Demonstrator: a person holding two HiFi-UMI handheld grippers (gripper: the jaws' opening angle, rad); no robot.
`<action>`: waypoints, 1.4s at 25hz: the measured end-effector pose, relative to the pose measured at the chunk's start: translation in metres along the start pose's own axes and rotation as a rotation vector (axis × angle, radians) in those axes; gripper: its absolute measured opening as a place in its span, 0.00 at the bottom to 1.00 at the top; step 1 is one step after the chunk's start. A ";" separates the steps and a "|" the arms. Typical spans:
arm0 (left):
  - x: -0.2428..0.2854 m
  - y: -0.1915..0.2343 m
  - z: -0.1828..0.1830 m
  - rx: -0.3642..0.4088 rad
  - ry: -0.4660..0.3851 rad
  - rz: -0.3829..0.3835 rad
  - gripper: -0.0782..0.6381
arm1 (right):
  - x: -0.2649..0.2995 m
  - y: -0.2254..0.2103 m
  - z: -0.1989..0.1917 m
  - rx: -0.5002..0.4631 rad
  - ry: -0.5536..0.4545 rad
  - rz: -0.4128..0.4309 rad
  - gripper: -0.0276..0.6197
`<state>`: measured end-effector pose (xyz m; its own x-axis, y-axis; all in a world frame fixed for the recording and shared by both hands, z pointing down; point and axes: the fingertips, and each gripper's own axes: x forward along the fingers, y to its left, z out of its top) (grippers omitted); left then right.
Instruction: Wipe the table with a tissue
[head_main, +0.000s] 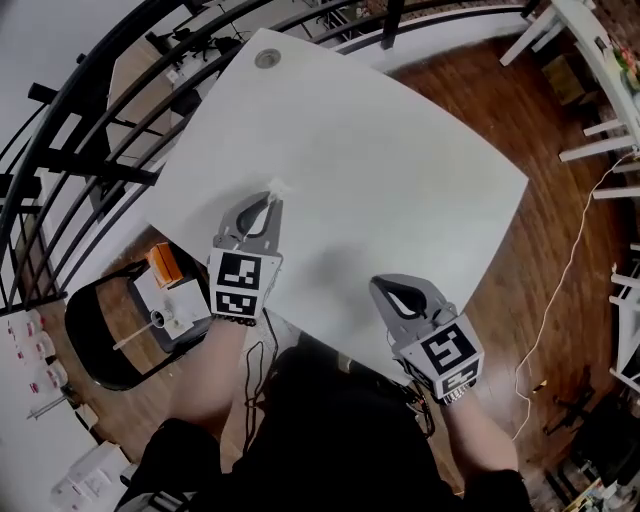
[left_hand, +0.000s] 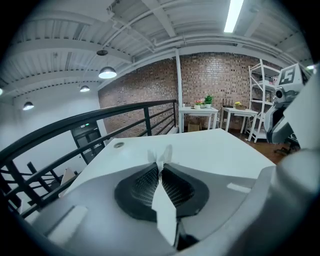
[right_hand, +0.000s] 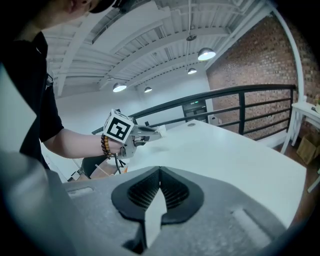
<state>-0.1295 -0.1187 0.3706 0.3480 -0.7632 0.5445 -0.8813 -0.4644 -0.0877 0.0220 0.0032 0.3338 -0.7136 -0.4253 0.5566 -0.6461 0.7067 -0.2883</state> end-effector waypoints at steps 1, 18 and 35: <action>-0.013 -0.010 0.004 -0.006 -0.012 0.000 0.16 | -0.010 0.005 0.000 0.004 -0.016 -0.004 0.03; -0.188 -0.202 0.071 -0.049 -0.246 -0.053 0.16 | -0.174 0.063 -0.011 -0.071 -0.302 -0.053 0.03; -0.263 -0.275 0.062 -0.062 -0.287 -0.079 0.16 | -0.237 0.127 -0.029 -0.194 -0.373 -0.041 0.03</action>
<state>0.0417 0.1818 0.2000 0.4849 -0.8254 0.2891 -0.8625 -0.5061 0.0019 0.1172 0.2100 0.1874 -0.7607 -0.6055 0.2340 -0.6383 0.7632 -0.1001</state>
